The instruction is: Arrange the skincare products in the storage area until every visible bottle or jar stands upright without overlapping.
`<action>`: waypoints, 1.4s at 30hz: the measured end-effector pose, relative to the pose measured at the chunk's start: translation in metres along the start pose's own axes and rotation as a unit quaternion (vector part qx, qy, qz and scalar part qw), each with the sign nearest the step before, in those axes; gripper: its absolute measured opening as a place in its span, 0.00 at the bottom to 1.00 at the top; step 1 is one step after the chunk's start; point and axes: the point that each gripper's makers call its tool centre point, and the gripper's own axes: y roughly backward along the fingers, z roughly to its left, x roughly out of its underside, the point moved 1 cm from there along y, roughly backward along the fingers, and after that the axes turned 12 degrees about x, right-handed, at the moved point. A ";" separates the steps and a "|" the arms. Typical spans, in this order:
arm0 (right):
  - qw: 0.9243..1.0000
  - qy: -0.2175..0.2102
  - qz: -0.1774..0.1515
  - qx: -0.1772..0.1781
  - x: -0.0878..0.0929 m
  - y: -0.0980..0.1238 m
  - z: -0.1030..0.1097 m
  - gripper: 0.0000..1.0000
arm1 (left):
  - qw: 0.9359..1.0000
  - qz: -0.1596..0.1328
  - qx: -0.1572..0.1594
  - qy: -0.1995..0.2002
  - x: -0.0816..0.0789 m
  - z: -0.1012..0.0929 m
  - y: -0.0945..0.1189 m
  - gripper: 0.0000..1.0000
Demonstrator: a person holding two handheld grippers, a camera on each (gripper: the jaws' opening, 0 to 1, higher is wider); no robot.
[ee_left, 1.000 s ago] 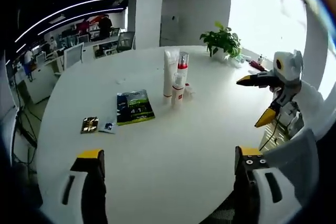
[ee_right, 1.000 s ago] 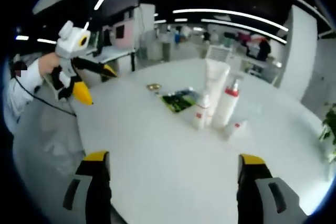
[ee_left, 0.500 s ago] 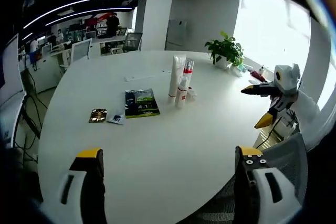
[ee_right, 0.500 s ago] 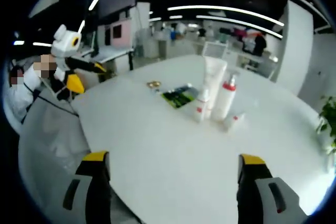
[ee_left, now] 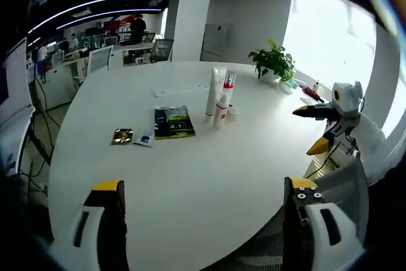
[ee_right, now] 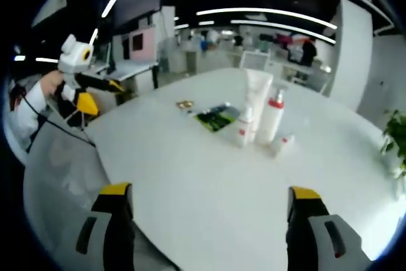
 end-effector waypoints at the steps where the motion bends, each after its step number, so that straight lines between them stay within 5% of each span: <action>1: 1.000 0.001 0.000 0.000 0.000 0.000 0.000 0.99 | 1.000 0.000 0.000 0.000 0.001 0.001 0.001 0.99; 5: 1.000 -0.007 -0.008 0.018 -0.001 -0.001 -0.004 1.00 | 1.000 -0.006 0.004 0.012 0.005 0.002 0.001 0.99; 21: 1.000 -0.012 -0.014 -0.013 -0.002 -0.006 0.000 1.00 | 0.999 -0.014 0.021 0.023 0.008 -0.014 -0.013 0.99; 42: 0.999 0.010 -0.010 -0.037 0.005 -0.015 -0.026 0.99 | 0.999 0.006 0.031 0.015 0.001 -0.042 -0.060 0.99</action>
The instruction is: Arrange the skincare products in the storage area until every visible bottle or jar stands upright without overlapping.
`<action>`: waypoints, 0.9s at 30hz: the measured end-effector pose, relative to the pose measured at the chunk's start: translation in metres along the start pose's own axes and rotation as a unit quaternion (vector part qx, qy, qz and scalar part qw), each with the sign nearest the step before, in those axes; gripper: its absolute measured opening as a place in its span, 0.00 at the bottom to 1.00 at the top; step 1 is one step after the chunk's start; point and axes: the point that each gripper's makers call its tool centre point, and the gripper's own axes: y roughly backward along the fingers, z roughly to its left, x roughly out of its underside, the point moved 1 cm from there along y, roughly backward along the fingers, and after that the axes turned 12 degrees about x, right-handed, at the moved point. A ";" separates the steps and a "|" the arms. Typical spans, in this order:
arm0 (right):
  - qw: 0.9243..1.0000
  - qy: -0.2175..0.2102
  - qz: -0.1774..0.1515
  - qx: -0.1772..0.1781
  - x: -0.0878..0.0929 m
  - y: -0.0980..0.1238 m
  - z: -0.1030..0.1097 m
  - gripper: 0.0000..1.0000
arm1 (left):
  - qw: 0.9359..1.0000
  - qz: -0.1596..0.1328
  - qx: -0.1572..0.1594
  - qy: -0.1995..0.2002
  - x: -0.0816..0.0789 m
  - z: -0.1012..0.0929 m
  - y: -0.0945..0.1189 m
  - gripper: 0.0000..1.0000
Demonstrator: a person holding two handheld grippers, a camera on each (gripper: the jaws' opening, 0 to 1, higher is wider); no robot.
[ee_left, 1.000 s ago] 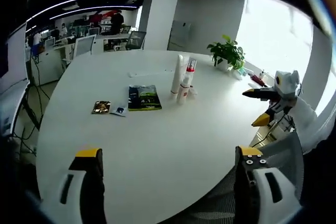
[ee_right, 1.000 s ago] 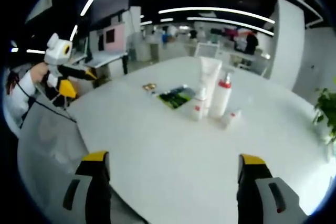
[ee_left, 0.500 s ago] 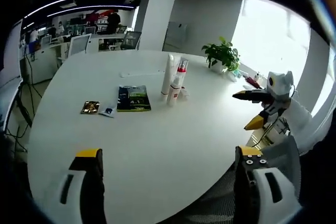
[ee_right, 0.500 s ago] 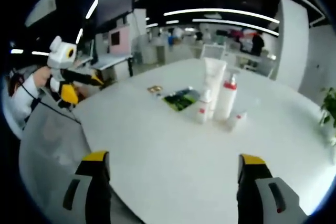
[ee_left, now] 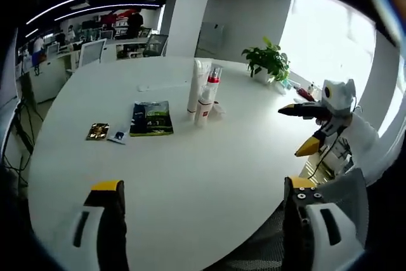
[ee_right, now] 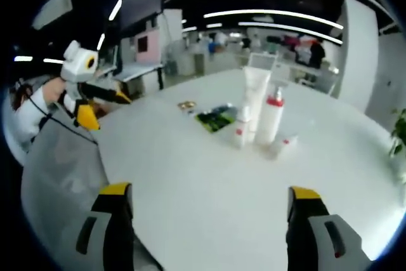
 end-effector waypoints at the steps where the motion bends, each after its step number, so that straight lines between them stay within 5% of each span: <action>1: 1.000 0.002 -0.001 0.000 0.000 0.000 -0.002 0.99 | 1.000 0.001 -0.001 -0.004 -0.001 -0.001 -0.002 0.99; 10: 0.998 0.058 0.003 -0.003 0.006 -0.001 -0.021 0.99 | 1.000 0.002 0.002 -0.014 -0.013 -0.015 -0.022 0.98; 13: 0.998 0.058 0.003 -0.007 0.008 -0.001 -0.025 0.99 | 1.000 0.003 0.004 -0.010 -0.014 -0.031 -0.031 0.97; 27: 0.999 0.041 0.014 -0.018 0.015 -0.012 -0.051 0.99 | 1.000 0.004 -0.006 0.006 -0.018 -0.037 -0.050 0.95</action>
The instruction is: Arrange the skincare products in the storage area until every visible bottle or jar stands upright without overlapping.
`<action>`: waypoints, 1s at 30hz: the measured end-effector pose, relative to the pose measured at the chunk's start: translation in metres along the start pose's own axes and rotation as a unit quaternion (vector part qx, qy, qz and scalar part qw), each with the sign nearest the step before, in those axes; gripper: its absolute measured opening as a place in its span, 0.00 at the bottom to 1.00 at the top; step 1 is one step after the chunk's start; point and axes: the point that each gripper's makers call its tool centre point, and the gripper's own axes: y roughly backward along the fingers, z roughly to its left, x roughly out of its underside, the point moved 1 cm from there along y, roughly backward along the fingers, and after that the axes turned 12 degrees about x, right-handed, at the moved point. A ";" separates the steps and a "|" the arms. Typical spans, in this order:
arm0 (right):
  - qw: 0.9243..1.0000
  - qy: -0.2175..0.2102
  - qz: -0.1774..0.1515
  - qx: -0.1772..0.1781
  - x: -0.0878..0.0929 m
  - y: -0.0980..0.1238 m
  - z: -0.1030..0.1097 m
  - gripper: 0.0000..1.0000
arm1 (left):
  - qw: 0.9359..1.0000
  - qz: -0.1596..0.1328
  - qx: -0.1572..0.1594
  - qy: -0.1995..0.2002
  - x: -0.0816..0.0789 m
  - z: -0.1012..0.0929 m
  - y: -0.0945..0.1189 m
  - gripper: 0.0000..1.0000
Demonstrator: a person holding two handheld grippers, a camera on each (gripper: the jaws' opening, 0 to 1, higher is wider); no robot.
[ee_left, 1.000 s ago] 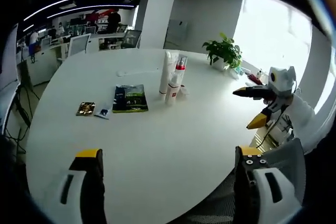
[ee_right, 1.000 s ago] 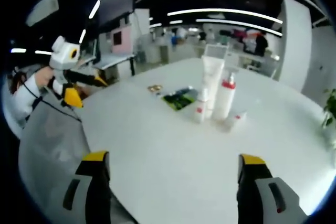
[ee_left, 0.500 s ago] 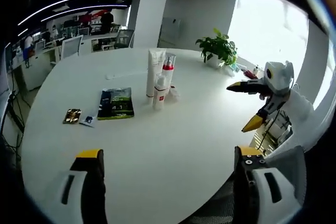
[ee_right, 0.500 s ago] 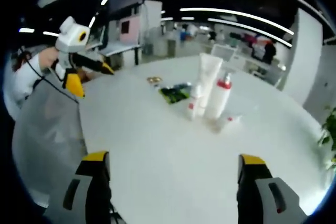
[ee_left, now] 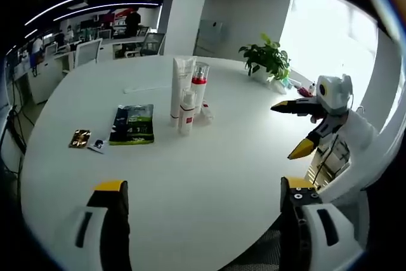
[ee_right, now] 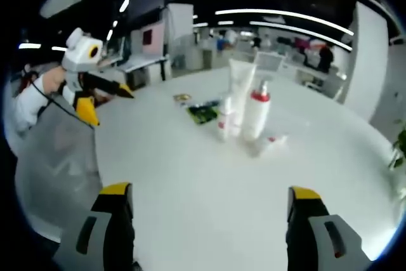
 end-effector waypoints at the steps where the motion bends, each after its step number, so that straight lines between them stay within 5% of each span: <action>1: 1.000 0.002 0.004 -0.001 0.002 -0.001 -0.001 0.99 | 1.000 0.001 0.000 0.001 0.000 -0.001 -0.002 0.95; 15: 1.000 -0.009 -0.004 -0.024 0.004 -0.019 -0.015 0.99 | 1.000 0.001 -0.007 0.000 -0.002 0.000 -0.023 0.97; 20: 1.000 0.015 0.003 -0.005 0.005 -0.030 -0.028 0.98 | 1.000 -0.001 -0.004 0.003 -0.003 0.001 -0.028 0.96; 30: 1.000 -0.005 0.005 -0.001 0.002 -0.054 -0.039 0.91 | 1.000 0.004 0.003 0.004 -0.001 0.001 -0.032 0.96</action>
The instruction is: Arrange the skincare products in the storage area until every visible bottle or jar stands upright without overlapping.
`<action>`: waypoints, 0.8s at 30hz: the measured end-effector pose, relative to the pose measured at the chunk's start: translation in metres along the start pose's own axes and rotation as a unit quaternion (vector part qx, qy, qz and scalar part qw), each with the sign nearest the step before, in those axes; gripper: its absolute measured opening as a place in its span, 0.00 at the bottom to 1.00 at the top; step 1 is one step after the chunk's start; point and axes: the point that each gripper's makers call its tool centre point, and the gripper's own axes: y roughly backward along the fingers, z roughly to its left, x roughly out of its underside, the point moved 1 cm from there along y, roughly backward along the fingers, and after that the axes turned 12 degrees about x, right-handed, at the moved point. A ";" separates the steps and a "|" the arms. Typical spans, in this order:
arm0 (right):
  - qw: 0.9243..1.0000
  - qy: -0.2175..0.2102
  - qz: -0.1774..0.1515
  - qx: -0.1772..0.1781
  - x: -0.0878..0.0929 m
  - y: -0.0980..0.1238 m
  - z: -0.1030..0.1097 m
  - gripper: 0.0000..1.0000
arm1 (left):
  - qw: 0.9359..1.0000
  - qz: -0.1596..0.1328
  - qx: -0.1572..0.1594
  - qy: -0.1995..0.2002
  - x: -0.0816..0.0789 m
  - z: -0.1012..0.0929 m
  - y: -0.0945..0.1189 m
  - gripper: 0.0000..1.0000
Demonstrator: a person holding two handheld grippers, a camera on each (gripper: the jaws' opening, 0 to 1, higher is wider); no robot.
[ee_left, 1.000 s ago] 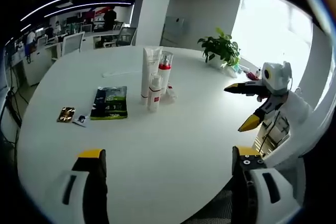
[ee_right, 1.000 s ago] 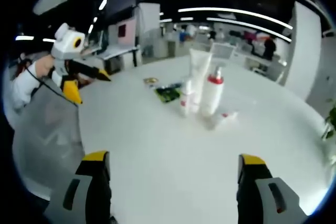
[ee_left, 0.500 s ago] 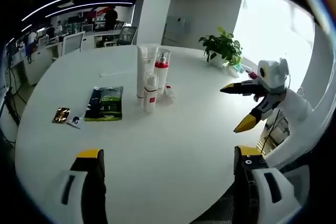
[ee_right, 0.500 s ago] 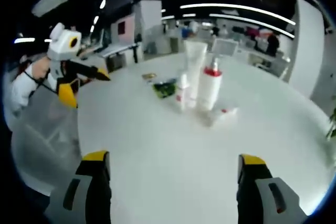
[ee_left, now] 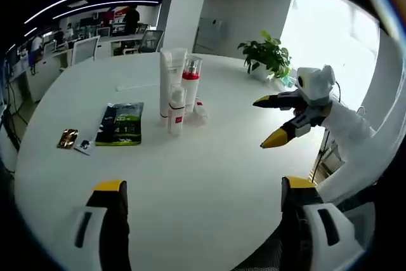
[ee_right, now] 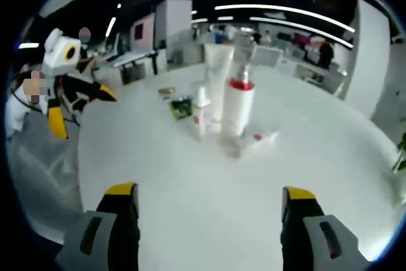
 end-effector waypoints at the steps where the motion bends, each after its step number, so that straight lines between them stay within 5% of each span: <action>1: 1.000 0.000 0.006 0.002 0.002 -0.004 -0.001 0.92 | 1.000 0.000 0.000 0.000 0.000 0.000 0.000 0.96; 13: 0.999 -0.002 0.026 0.025 0.010 -0.037 -0.008 0.74 | 1.000 0.006 0.005 0.002 0.004 -0.003 -0.009 0.96; 24: 0.998 -0.031 -0.001 0.054 0.002 -0.061 -0.010 0.57 | 1.000 0.004 0.017 0.008 0.007 0.000 -0.015 0.94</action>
